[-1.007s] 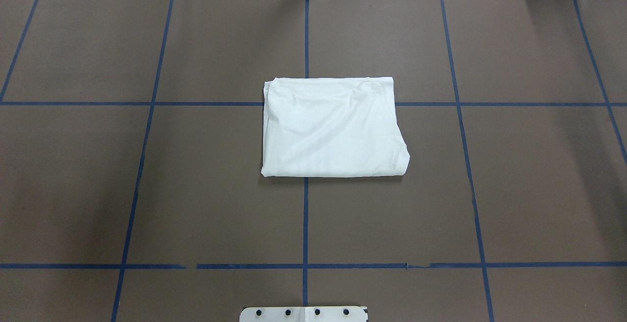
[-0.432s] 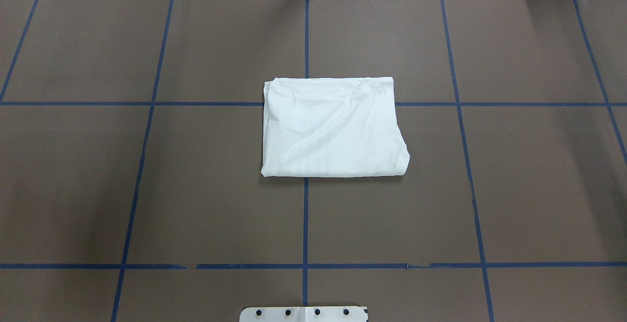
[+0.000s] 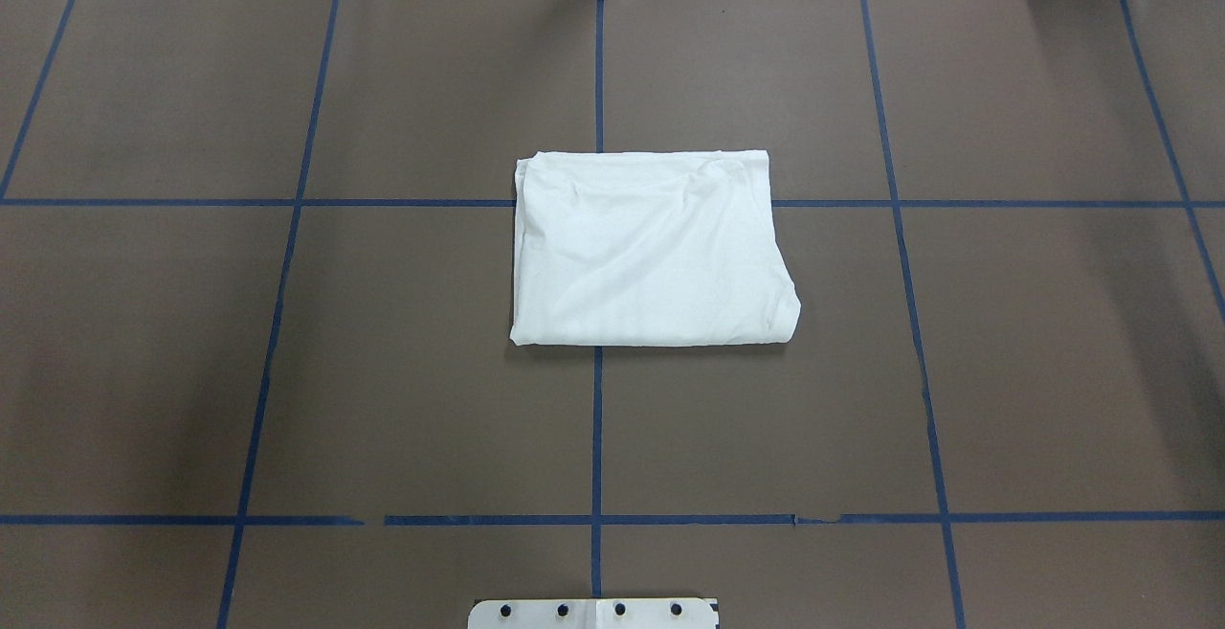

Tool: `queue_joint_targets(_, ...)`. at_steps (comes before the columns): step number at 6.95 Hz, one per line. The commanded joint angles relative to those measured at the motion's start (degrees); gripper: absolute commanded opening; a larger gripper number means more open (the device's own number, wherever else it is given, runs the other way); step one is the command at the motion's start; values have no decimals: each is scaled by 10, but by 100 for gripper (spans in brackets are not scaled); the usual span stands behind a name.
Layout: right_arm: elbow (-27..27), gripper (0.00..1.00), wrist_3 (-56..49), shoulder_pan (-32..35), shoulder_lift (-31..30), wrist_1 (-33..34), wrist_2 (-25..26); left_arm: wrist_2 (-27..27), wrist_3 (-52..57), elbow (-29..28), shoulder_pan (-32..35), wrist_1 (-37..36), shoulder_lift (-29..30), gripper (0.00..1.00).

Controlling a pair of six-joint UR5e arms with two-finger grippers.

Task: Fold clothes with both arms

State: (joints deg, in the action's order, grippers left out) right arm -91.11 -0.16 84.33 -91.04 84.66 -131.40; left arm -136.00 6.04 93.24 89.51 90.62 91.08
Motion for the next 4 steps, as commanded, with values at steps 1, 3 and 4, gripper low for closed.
queue_joint_targets(1, -2, 100, 0, 0, 2, 1, -2, 6, 1, -5, -2, -1, 0, 100)
queue_joint_targets(3, -1, 100, 0, 0, -5, 0, 1, 10, 2, -2, -2, -1, -1, 100)
queue_joint_targets(4, -1, 100, 0, 0, -5, 0, 2, 10, 2, -1, -1, -1, -1, 100)
